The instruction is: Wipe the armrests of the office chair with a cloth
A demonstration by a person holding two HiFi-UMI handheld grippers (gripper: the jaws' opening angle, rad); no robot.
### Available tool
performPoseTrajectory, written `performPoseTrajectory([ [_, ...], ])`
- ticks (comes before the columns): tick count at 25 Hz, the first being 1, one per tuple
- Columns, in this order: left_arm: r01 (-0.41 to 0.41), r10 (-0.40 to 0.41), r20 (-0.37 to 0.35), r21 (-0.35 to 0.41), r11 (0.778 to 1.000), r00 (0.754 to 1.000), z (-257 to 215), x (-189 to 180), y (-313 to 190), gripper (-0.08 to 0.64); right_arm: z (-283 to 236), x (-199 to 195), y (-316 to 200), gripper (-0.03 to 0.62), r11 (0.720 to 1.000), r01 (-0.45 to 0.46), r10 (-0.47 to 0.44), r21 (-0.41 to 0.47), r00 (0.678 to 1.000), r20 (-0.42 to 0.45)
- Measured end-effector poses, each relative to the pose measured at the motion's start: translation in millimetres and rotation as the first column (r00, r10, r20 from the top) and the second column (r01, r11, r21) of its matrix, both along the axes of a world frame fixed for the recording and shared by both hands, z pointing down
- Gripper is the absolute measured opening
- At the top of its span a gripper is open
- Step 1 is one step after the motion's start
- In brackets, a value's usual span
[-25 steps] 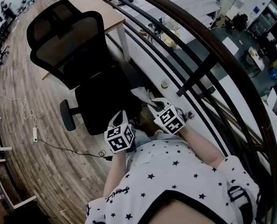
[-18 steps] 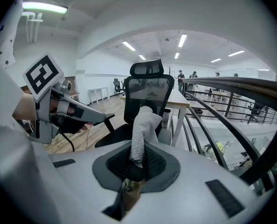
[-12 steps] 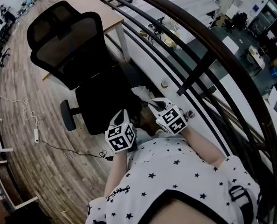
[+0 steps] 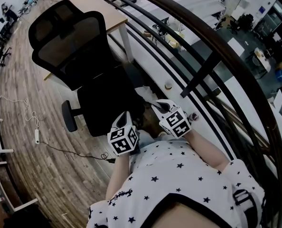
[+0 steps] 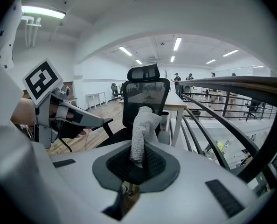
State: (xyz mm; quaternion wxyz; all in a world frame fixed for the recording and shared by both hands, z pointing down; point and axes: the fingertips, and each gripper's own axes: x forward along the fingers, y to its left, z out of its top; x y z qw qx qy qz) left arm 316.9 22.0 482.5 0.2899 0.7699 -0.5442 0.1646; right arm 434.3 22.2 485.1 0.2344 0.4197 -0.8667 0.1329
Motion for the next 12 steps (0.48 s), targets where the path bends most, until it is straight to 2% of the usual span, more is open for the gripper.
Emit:
performPoseTrajectory([
  [12, 0.0, 0.0, 0.007, -0.007, 1.0, 1.0, 0.8, -4.5, -4.4, 0.005, -0.8, -6.3, -4.1, 0.029, 1.0, 0.011, -0.011, -0.004, 1.0, 0.008],
])
